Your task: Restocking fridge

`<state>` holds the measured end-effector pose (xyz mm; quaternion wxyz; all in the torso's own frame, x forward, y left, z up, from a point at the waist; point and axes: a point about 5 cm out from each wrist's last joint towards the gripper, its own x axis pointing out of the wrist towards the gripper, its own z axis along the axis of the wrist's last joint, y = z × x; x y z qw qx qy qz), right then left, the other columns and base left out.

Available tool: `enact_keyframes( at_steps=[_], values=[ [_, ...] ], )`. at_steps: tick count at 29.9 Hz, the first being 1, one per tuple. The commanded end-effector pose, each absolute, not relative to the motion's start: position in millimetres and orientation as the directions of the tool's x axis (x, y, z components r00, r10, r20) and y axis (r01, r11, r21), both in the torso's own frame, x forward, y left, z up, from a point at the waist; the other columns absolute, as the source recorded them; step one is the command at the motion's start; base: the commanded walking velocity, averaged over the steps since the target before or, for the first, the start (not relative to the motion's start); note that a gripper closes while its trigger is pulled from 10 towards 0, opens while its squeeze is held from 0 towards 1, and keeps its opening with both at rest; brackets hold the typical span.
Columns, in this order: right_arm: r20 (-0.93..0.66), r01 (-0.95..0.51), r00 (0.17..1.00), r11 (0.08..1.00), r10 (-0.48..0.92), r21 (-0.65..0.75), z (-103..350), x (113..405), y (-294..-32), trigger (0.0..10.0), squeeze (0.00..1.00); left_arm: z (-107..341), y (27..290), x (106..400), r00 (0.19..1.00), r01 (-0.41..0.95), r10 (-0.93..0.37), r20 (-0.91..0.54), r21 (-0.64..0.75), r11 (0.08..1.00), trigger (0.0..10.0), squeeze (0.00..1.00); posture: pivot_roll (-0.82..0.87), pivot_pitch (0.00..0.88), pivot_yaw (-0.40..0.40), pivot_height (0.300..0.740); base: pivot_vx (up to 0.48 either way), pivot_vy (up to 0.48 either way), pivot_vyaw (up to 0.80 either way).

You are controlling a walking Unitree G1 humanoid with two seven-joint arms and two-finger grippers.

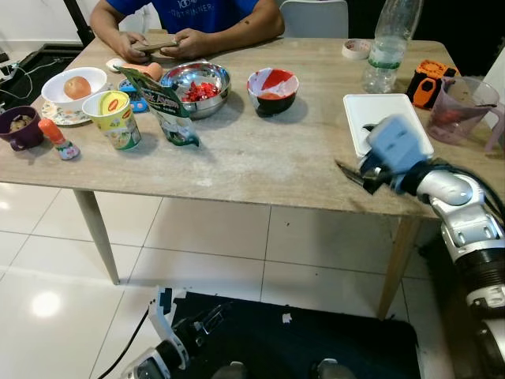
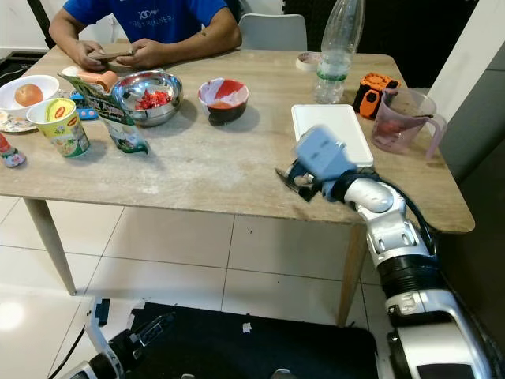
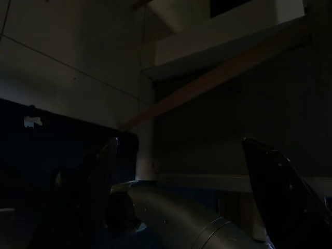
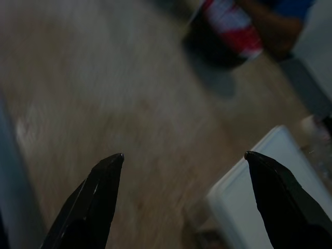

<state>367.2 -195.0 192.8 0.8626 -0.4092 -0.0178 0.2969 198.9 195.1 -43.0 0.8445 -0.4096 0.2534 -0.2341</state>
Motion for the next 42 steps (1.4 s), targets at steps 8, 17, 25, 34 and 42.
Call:
enact_keyframes(
  at_steps=[8,17,25,34,42],
  values=[
    [-0.242,-0.381,0.903,0.400,0.356,-0.833,187,380,-207,10.0,0.00,-47,194,192,0.764,0.161,-0.596,-0.248,-0.820,0.549,10.0,0.00,0.03,0.132,-0.006,0.740,0.000,0.000,0.00],
    [-0.217,-0.340,0.921,0.399,0.323,-0.852,186,386,-205,10.0,0.00,-47,194,191,0.768,0.163,-0.593,-0.243,-0.821,0.547,10.0,0.00,0.04,0.134,-0.009,0.740,0.000,0.000,0.00],
    [-0.250,-0.356,0.927,0.444,0.281,-0.822,169,388,-203,0.0,0.00,-46,194,193,0.770,0.172,-0.593,-0.233,-0.820,0.546,10.0,0.00,0.04,0.135,-0.011,0.740,0.000,0.000,0.00],
    [-0.241,-0.338,0.936,0.454,0.258,-0.824,165,389,-203,0.0,0.00,-45,193,195,0.771,0.182,-0.596,-0.224,-0.820,0.543,10.0,0.00,0.04,0.136,-0.013,0.740,0.000,0.000,0.00],
    [-0.229,-0.330,0.937,0.454,0.264,-0.828,166,390,-202,0.0,0.00,-43,193,197,0.772,0.195,-0.600,-0.213,-0.818,0.541,10.0,0.00,0.04,0.135,-0.012,0.740,0.000,0.000,0.00]
  ],
)
